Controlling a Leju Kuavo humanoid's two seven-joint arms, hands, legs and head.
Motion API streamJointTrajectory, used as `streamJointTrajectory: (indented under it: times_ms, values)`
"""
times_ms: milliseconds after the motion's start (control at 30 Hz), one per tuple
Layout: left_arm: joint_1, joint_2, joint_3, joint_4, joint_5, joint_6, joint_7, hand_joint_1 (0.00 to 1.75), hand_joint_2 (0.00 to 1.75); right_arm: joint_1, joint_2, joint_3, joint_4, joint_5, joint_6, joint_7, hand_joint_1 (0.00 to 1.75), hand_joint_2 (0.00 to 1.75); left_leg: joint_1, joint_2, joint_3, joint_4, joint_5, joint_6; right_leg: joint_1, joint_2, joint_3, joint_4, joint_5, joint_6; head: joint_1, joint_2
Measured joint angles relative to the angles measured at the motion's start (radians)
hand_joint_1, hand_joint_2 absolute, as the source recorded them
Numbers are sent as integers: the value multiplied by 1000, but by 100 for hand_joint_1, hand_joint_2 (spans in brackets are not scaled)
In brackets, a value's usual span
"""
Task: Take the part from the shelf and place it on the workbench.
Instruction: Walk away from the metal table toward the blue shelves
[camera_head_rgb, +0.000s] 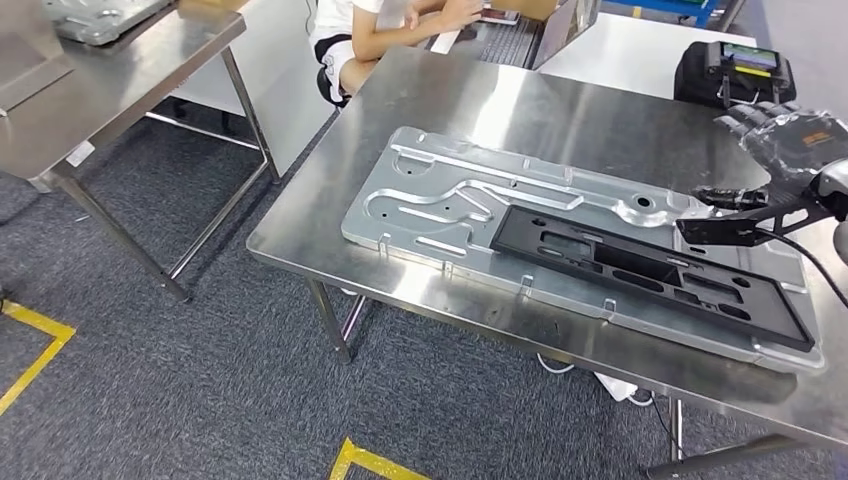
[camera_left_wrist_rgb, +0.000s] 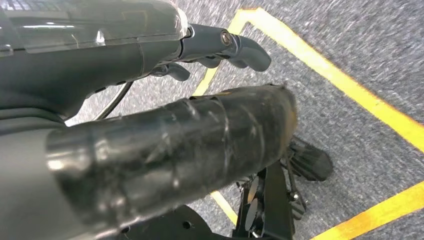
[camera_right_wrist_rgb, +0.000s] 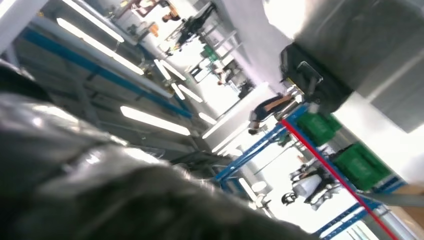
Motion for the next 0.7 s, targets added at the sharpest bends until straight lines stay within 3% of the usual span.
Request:
streamJointTrajectory:
  times_ms: [33,100,200,233,267,300,367,433,533,600,700]
  values:
    - [-1,0,0,0,0,-1,0,0,0,0,0,0,1,0,0,0,0,0,0,11,3,-6,3,6,-4,2,-1,0,1,6,0,0]
    - [-3,-1,0,0,0,-2,0,0,0,-5,-2,0,4,0,1,0,0,0,2,33,9,-19,10,18,-5,-20,-17,32,-21,16,1,0]
    - [-2,-2,0,0,-1,-3,-1,0,0,-12,-3,3,12,1,4,-1,0,0,2,63,10,-25,11,26,-8,-59,-98,198,-103,28,1,0]
    - [-2,-2,0,0,-1,-3,0,0,0,-12,-3,7,15,1,4,-2,0,0,2,74,10,-24,10,27,-10,-63,-122,246,-116,32,1,0]
    - [-2,-2,0,0,-1,-4,0,0,0,-12,-3,11,18,1,5,-3,0,0,2,83,10,-23,8,26,-11,-66,-130,260,-110,35,1,0]
    - [-2,-2,0,0,-2,-4,0,0,0,-13,-4,14,20,1,5,-5,0,0,2,90,10,-21,6,25,-13,-70,-118,235,-88,37,1,0]
    - [-2,-2,0,0,-4,-7,1,0,0,-20,-5,16,22,2,4,-10,0,0,2,101,12,-16,1,19,-14,-82,-51,103,-26,36,1,0]
    - [-4,-2,0,0,-6,-9,0,0,0,-29,-8,17,23,1,4,-18,0,0,-1,110,13,-13,-3,10,-8,-89,-2,5,3,26,1,0]
    - [-9,-2,0,0,-8,-11,-1,0,0,-39,-16,22,24,-3,7,-33,0,0,-3,116,14,-14,-4,-5,-2,-82,3,-11,6,6,0,0]
    - [-9,-2,0,0,-9,-12,-1,0,0,-47,-18,26,24,-4,8,-38,0,0,0,97,2,15,-25,-15,-6,-79,7,-18,11,-7,0,0]
    - [-4,-2,0,0,-10,-14,-1,0,0,-54,-16,35,23,-5,8,-39,0,0,3,58,-78,189,-114,-24,-5,-75,9,-22,13,-20,-1,0]
